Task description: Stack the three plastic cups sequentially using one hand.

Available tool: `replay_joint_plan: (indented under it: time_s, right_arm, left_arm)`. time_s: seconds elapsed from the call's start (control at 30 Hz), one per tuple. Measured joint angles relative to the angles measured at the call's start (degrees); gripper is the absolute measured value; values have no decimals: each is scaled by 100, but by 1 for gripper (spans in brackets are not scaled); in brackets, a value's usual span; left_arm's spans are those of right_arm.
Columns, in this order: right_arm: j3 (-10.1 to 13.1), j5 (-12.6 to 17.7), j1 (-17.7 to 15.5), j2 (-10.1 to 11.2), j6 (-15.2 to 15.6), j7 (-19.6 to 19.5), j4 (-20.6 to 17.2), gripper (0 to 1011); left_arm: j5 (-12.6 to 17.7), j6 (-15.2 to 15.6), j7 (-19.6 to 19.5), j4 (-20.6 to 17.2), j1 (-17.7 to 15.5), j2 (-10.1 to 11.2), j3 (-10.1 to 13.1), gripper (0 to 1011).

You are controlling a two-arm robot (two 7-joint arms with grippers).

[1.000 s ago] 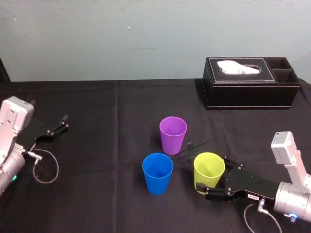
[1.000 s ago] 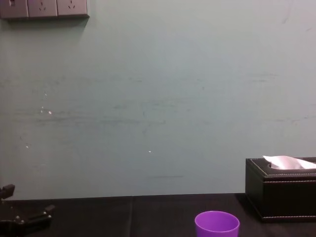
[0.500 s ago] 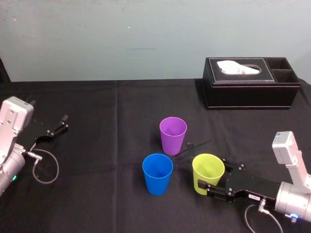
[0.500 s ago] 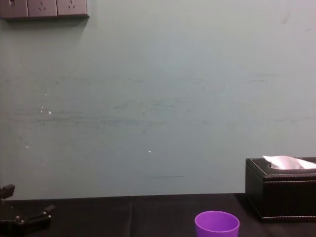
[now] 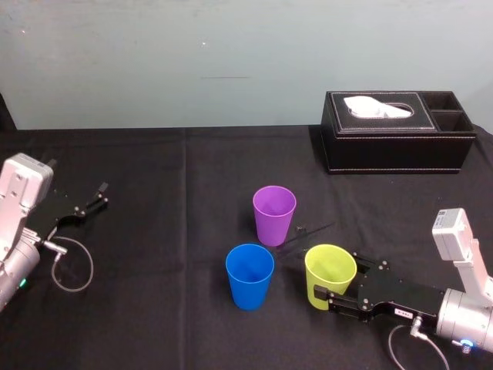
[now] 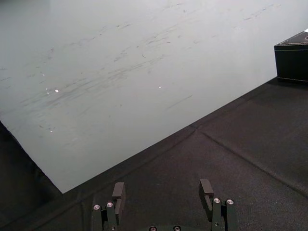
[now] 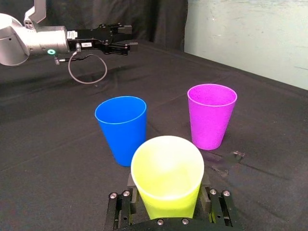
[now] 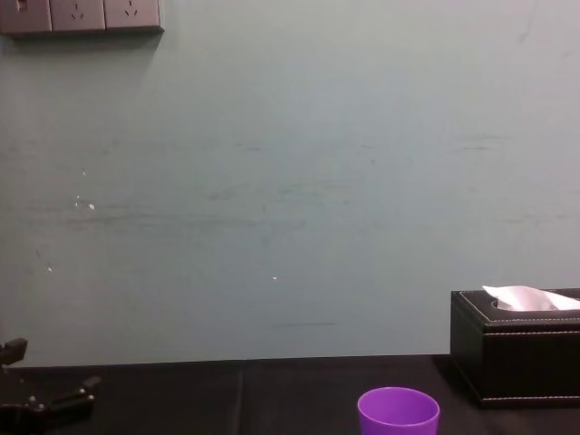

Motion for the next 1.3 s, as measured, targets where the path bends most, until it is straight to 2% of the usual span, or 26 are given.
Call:
replay_joint_plan:
  time_s: [0.2,0.3,0.57,0.73,0.97,1.3]
  right_arm:
    - [6,-1,-12,4,8,-9,-16,734]
    - [57,-3,-96,25,79,-126,-148,734]
    - [360,281,-386,236,414,-360,-739,734]
    - [497,342,-463,373,665,-549,-1084,734]
    - [551,324,-307,419,1020,-794,-1357,734]
    - [472,264,191,203,1315,-992,-1414,734]
  left_arm:
    - [0,0,0,0,0,0,0,1011]
    - [0,0,0,0,0,0,0,1011]
    - [0,0,0,0,0,0,0,1011]
    - [0,0,0,0,0,0,0,1011]
    - [0,0,0,0,0,0,0,1011]
    - [0,0,0,0,0,0,0,1011]
